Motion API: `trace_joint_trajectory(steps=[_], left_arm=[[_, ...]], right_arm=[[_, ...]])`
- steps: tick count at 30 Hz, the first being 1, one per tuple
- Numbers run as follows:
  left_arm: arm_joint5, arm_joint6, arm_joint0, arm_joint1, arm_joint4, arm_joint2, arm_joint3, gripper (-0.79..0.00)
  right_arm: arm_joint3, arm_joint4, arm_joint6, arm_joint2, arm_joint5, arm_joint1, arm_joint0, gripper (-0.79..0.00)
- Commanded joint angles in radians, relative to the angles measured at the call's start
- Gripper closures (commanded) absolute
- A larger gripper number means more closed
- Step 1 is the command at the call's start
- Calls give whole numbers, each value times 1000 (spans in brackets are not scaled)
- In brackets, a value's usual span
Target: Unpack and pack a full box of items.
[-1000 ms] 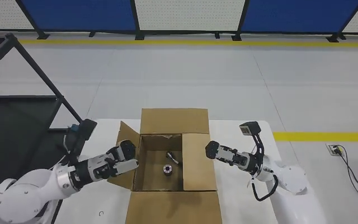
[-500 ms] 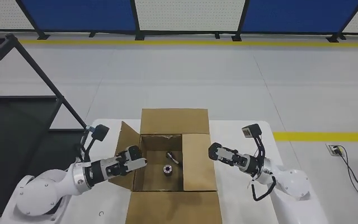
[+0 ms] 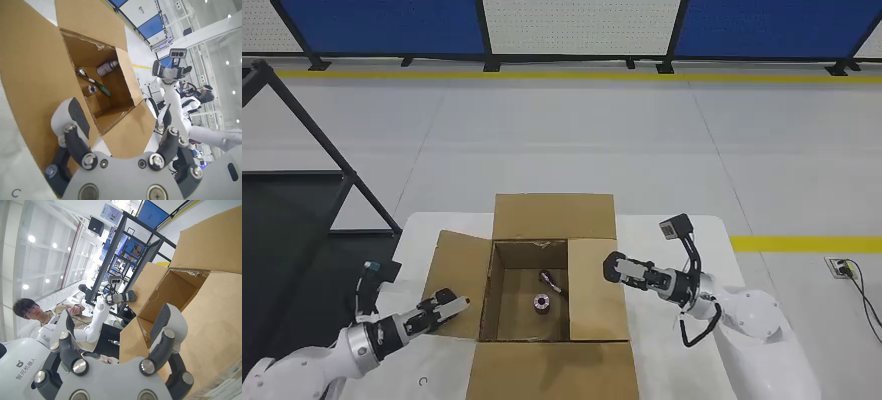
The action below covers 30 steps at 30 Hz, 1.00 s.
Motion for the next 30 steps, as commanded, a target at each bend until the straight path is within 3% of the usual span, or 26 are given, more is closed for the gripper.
trace_joint_trajectory(steps=[1,9,15,25,30], left_arm=[[0,0,-11,-1,1,21,25,-785],[-9,5,-48,-5,12,86,77,-785],[-13,0,-59,-3,12,91,88,-785],[-14,13,-63,2,-54,41,-60,-785],[19,15,-115,1,-51,80,-109,-785]], right_arm=[[-1,2,-5,-3,-1,2,-3,-785],[-34,-2,-28,0,-1,14,-34,-785],[-62,-4,-41,-1,3,22,-56,-785],[-72,5,-48,-13,-3,33,-63,-785],[-62,20,-45,-17,-9,38,-60,-785]])
